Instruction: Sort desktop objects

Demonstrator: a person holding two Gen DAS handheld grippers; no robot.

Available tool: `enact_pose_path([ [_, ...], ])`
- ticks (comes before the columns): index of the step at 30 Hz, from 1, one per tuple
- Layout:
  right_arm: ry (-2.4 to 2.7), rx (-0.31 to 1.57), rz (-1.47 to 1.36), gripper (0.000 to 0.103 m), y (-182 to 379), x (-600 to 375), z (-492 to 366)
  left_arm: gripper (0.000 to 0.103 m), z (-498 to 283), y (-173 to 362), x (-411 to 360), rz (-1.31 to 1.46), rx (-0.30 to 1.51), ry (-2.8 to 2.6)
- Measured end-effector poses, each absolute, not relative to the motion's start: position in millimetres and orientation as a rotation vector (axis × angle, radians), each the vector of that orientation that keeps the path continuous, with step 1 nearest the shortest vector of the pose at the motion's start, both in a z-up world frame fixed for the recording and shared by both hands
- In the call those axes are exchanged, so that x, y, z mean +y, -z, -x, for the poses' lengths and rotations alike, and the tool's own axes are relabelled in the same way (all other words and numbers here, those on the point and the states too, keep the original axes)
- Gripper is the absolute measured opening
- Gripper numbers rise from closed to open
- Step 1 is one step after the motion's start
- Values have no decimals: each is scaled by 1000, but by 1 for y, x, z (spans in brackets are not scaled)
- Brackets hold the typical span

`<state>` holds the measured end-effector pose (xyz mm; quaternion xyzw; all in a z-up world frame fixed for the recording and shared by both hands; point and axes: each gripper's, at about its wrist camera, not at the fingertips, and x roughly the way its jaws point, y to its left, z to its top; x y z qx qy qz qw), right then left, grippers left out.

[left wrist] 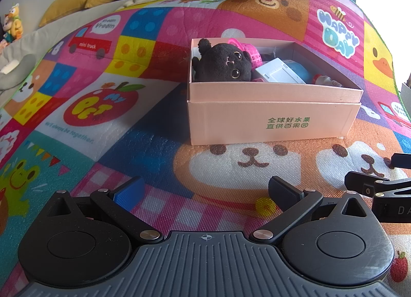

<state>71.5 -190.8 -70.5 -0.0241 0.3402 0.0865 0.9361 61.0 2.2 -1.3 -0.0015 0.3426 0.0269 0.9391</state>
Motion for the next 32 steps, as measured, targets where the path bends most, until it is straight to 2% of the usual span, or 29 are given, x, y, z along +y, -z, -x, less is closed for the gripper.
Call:
enact_pose_path([
  [32,-176,695,50,103,70,-190,-71,103,-45,-5,5,13,762,-32],
])
